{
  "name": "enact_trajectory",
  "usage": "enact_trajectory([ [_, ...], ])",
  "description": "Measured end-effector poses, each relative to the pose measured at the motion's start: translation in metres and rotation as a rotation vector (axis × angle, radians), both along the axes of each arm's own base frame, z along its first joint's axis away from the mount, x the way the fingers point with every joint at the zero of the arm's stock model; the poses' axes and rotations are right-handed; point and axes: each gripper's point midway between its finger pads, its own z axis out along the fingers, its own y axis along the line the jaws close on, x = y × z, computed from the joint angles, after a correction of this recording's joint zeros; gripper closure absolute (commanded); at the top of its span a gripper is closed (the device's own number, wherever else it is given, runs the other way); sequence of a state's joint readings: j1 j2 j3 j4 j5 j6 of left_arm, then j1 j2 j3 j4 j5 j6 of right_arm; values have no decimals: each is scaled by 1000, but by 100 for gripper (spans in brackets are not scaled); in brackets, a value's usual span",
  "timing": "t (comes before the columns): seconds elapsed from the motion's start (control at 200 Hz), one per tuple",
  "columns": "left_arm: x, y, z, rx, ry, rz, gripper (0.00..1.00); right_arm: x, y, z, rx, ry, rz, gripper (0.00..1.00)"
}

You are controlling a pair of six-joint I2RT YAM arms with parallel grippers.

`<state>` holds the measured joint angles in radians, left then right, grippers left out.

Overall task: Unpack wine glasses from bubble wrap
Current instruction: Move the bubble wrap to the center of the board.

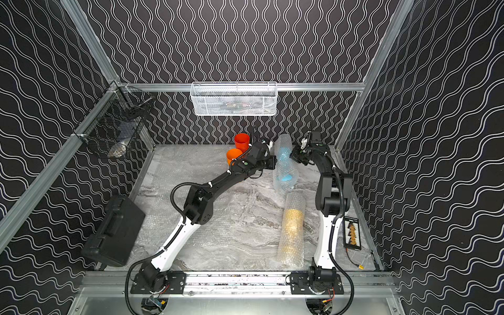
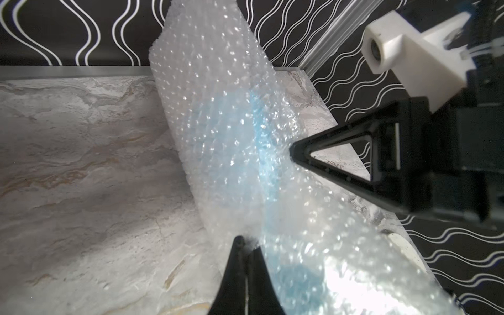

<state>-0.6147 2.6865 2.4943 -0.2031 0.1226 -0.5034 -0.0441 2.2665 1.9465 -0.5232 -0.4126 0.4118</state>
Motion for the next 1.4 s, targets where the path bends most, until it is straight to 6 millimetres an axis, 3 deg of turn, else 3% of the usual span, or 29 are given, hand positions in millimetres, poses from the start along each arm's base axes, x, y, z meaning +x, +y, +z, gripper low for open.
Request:
enact_trajectory([
  [0.35,9,4,-4,-33,-8,29,100,9,-24,-11,22,11,-44,86],
  [0.621,8,3,-10,-46,5,26,100,24,-27,9,24,-35,-20,74],
  [0.891,8,3,-15,-47,9,20,100,18,-27,29,4,-45,16,65],
  [1.061,6,4,-22,-42,21,17,100,7,-17,63,5,-87,58,59],
  [1.141,6,4,-25,-41,24,15,100,0,-7,67,-3,-89,86,57],
  [1.401,5,2,-24,-52,22,8,100,-18,33,27,-109,6,188,45],
])
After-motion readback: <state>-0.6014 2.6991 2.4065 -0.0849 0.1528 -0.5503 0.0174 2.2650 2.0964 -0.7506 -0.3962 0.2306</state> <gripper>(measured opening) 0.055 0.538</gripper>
